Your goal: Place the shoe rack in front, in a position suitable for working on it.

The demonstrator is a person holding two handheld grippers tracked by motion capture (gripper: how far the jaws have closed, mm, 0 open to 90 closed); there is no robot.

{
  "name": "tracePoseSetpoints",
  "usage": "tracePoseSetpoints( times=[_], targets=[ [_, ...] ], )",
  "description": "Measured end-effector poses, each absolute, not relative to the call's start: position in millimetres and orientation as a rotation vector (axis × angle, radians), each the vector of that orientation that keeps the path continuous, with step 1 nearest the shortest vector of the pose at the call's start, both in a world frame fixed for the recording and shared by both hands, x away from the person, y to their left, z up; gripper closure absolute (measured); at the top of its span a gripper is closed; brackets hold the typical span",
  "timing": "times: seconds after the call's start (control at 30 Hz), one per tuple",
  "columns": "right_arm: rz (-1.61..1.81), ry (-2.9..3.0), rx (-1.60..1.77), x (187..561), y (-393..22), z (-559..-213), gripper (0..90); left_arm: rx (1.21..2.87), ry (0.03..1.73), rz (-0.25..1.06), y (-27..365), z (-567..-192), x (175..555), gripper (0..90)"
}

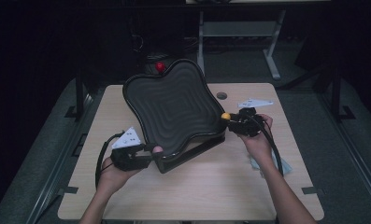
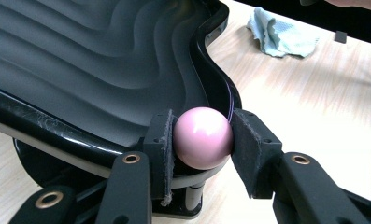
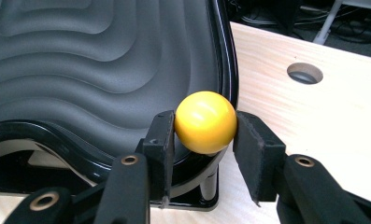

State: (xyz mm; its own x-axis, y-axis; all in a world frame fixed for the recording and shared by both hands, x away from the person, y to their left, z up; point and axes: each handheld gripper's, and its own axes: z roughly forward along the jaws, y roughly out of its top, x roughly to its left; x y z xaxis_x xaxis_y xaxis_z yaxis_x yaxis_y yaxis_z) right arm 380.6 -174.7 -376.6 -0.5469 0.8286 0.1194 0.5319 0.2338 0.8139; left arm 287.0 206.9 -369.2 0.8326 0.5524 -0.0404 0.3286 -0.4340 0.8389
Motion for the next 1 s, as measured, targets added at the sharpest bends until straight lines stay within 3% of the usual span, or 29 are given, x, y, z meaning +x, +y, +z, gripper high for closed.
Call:
tracePoseSetpoints(
  times=[0.23, 0.4, 0.6, 1.0],
  targets=[
    [1.199, 2.172, 1.247, 370.0, -175.8, -372.4, 59.1, 2.057, 0.648, 0.296, 205.7, -369.4, 279.6, 60.4],
    [1.214, 2.156, 1.254, 359.6, -181.1, -374.9, 64.2, 2.05, 0.645, 0.295, 203.8, -370.2, 275.4, 60.4],
    [1.214, 2.145, 1.258, 362.1, -182.6, -373.7, 69.9, 2.056, 0.629, 0.279, 196.7, -370.3, 271.8, 60.3],
    [1.16, 2.155, 1.275, 373.6, -176.6, -372.7, 71.8, 2.079, 0.572, 0.253, 174.0, -370.1, 259.9, 60.2]
  ],
)
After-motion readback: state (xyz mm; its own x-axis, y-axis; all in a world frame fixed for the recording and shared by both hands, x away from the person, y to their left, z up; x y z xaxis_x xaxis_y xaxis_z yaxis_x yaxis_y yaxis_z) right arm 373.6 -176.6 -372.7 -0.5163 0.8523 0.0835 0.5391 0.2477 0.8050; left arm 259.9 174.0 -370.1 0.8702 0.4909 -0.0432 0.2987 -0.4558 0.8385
